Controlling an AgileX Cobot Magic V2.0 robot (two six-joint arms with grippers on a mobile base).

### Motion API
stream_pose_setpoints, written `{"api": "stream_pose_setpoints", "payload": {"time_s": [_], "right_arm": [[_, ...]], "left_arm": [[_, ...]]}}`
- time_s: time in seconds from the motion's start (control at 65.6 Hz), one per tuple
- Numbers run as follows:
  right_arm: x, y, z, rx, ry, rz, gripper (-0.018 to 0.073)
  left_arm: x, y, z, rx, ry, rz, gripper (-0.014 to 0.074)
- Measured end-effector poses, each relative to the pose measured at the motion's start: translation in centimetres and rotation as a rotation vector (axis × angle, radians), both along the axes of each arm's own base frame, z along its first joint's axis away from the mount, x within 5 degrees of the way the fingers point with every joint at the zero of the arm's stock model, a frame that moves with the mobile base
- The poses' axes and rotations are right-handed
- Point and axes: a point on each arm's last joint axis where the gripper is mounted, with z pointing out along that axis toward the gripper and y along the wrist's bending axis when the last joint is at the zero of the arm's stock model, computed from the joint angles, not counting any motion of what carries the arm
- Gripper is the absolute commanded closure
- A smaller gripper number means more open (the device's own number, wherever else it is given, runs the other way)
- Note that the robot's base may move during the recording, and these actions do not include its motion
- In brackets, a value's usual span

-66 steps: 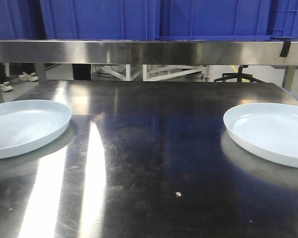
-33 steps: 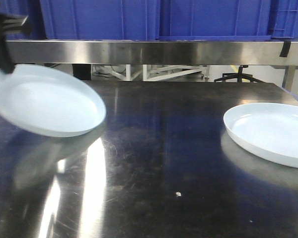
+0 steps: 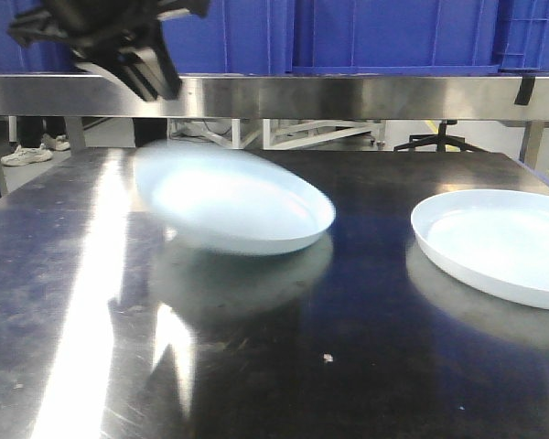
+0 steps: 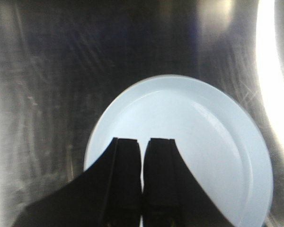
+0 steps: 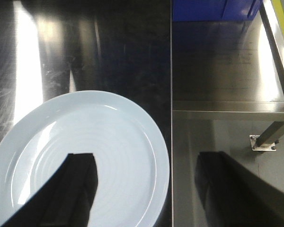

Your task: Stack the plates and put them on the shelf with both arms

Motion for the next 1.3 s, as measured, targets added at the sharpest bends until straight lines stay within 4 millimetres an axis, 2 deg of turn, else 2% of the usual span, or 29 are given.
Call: {"api": "stream_pose_setpoints", "payload": {"time_s": [0.183, 0.32, 0.503, 0.824, 0.991, 1.144, 1.235, 1.296], "right_arm": [[0.0, 0.0, 0.0, 0.0, 0.0, 0.0, 0.001], [0.0, 0.0, 0.0, 0.0, 0.0, 0.0, 0.001], [0.0, 0.0, 0.0, 0.0, 0.0, 0.0, 0.001], [0.0, 0.0, 0.0, 0.0, 0.002, 0.0, 0.001], [0.0, 0.0, 0.0, 0.0, 0.002, 0.0, 0.001], [0.0, 0.0, 0.0, 0.0, 0.002, 0.0, 0.001], [0.0, 0.0, 0.0, 0.0, 0.002, 0.0, 0.001], [0.0, 0.0, 0.0, 0.0, 0.002, 0.0, 0.001]], "left_arm": [[0.6, -1.7, -2.7, 0.003, 0.045, -0.02, 0.0493], [0.9, -2.0, -3.9, 0.019, 0.073, -0.022, 0.0493], [1.1, -2.1, -3.8, 0.015, 0.062, -0.022, 0.0493], [1.2, -1.6, -2.0, 0.1, 0.026, -0.054, 0.0493], [0.7, 0.9, 1.6, 0.072, -0.045, -0.003, 0.0493], [-0.4, 5.6, 6.1, 0.035, -0.155, 0.104, 0.0493], [-1.7, 8.5, 7.5, 0.022, -0.198, 0.172, 0.0493], [-2.9, 10.5, 7.8, 0.02, -0.221, 0.222, 0.0493]]}}
